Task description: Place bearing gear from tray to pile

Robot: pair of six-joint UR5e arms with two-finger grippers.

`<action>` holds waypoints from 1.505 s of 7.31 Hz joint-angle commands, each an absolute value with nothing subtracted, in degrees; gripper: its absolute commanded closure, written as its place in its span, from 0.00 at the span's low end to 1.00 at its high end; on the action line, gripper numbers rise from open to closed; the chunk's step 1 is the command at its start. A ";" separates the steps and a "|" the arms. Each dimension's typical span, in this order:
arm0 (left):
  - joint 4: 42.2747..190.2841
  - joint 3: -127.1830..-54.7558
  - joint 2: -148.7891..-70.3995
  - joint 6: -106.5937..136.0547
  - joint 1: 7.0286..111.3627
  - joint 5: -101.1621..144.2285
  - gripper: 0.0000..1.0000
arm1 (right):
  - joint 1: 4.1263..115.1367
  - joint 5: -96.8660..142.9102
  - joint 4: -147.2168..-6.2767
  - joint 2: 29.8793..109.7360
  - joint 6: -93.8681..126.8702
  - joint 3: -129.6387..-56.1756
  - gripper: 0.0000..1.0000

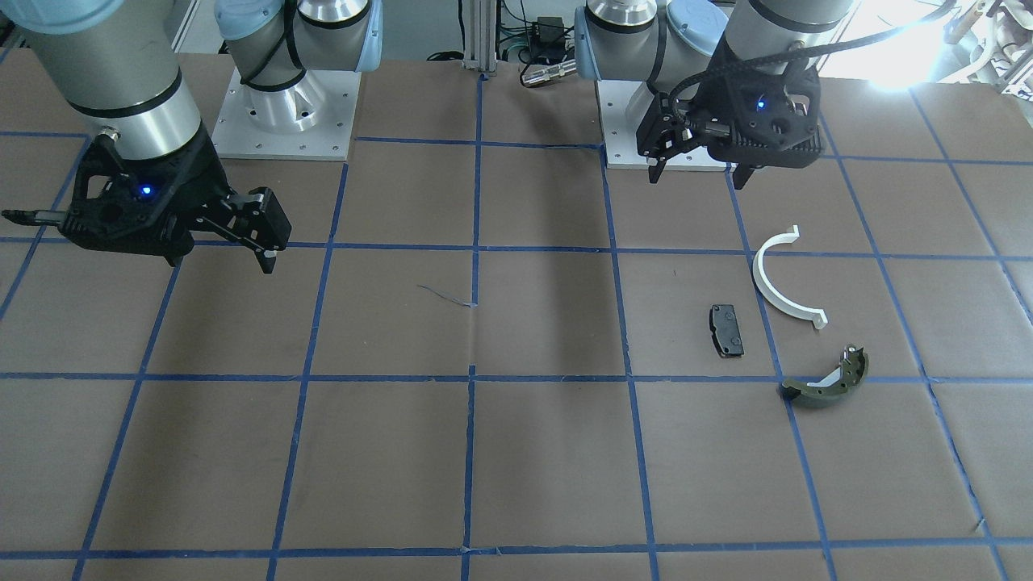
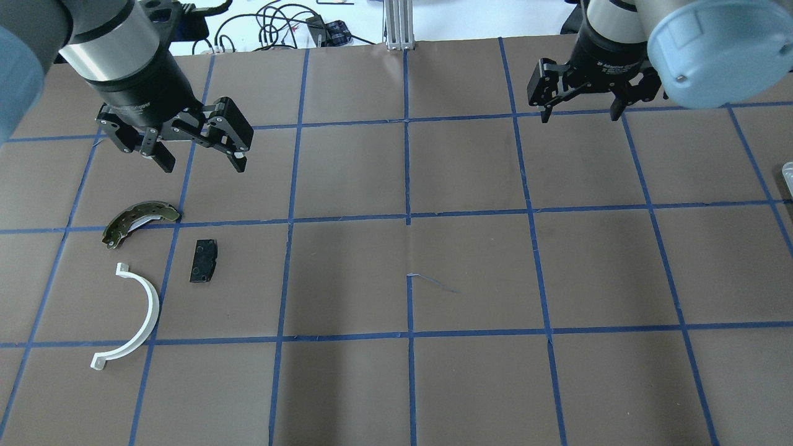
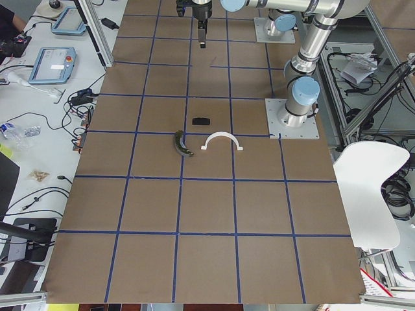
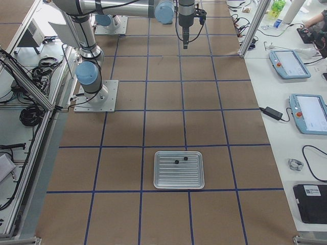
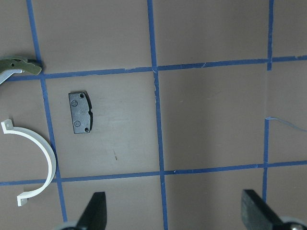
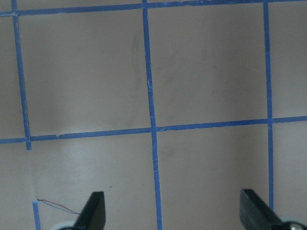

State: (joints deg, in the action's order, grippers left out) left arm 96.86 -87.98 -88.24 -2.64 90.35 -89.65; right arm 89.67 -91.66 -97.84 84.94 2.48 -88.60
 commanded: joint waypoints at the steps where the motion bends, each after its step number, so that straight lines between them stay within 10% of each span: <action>1: 96.86 -87.98 -88.24 -2.64 90.35 -89.65 0.00 | 88.77 -90.79 -91.81 86.64 -3.90 -85.72 0.00; 11: 96.86 -87.89 -87.98 -2.55 90.35 -89.30 0.00 | 87.72 -92.87 -88.77 87.89 -5.70 -86.22 0.00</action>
